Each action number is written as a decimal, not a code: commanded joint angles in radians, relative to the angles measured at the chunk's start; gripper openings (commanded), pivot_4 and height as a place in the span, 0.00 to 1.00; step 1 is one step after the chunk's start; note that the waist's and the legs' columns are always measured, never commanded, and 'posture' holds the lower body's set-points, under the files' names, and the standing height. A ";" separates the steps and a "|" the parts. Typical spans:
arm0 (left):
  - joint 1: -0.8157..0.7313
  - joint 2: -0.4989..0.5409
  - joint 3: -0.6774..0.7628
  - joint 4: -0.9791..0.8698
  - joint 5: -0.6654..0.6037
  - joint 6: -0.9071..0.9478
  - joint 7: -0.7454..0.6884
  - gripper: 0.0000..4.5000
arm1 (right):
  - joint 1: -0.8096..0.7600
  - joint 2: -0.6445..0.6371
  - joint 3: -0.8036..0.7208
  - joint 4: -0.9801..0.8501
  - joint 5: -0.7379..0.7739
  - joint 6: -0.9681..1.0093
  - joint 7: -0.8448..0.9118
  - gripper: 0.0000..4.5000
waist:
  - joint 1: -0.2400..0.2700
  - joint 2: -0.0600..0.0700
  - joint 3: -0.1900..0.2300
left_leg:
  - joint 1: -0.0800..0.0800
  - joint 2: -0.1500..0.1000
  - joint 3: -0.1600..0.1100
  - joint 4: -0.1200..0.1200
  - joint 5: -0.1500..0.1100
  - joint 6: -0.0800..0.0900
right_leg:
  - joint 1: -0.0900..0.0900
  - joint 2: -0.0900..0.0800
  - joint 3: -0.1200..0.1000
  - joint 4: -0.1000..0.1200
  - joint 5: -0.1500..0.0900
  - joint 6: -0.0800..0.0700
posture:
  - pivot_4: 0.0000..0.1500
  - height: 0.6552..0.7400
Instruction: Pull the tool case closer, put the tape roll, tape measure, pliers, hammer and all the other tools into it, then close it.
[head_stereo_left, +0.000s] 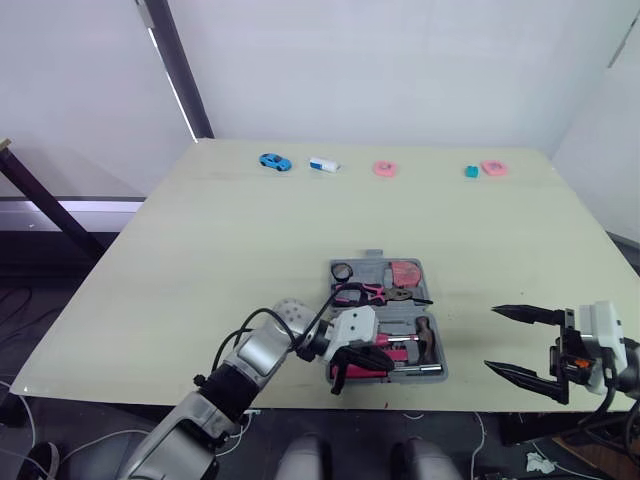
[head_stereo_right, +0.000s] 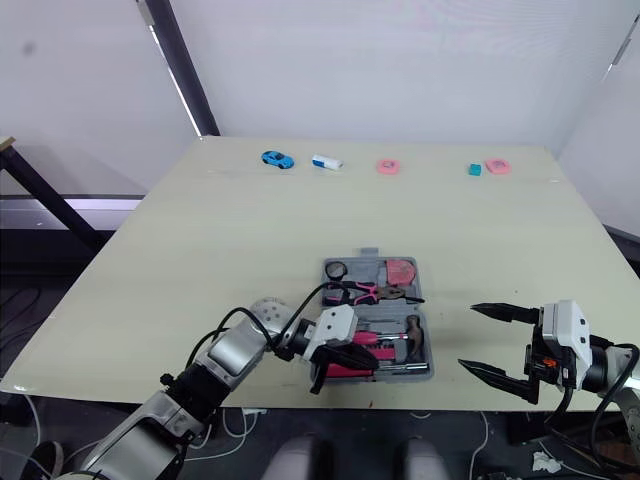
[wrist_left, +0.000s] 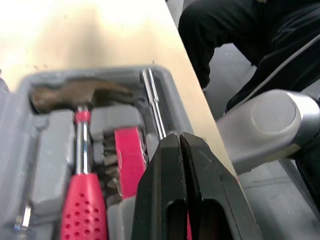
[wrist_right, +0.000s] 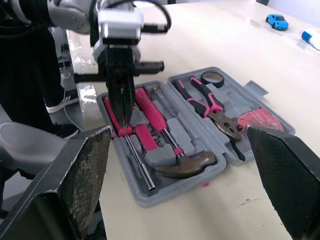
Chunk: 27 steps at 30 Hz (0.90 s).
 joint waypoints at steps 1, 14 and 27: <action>0.018 -0.008 -0.023 0.038 0.040 -0.041 -0.014 0.03 | -0.001 0.001 -0.008 -0.021 0.008 -0.014 -0.007 1.00 | 0.000 0.000 0.000 | 0.000 0.000 0.000 0.000 0.000 0.000 | 0.000 0.000 0.000 0.000 0.000 0.000 | 1.00 0.99; 0.064 -0.002 0.175 -0.074 -0.118 0.032 0.026 0.03 | -0.003 0.037 -0.017 -0.019 0.028 0.002 -0.061 1.00 | -0.001 0.000 0.000 | 0.000 0.002 0.000 0.003 0.000 0.000 | -0.001 0.000 0.000 0.004 -0.001 0.002 | 1.00 0.99; 0.394 0.202 0.744 -0.345 -0.336 0.246 0.283 0.29 | 0.116 0.152 -0.086 0.065 -0.041 -0.061 -0.239 1.00 | -0.005 0.002 0.001 | 0.001 0.008 0.002 0.002 0.000 0.000 | -0.003 0.001 0.000 0.004 -0.002 0.002 | 1.00 0.99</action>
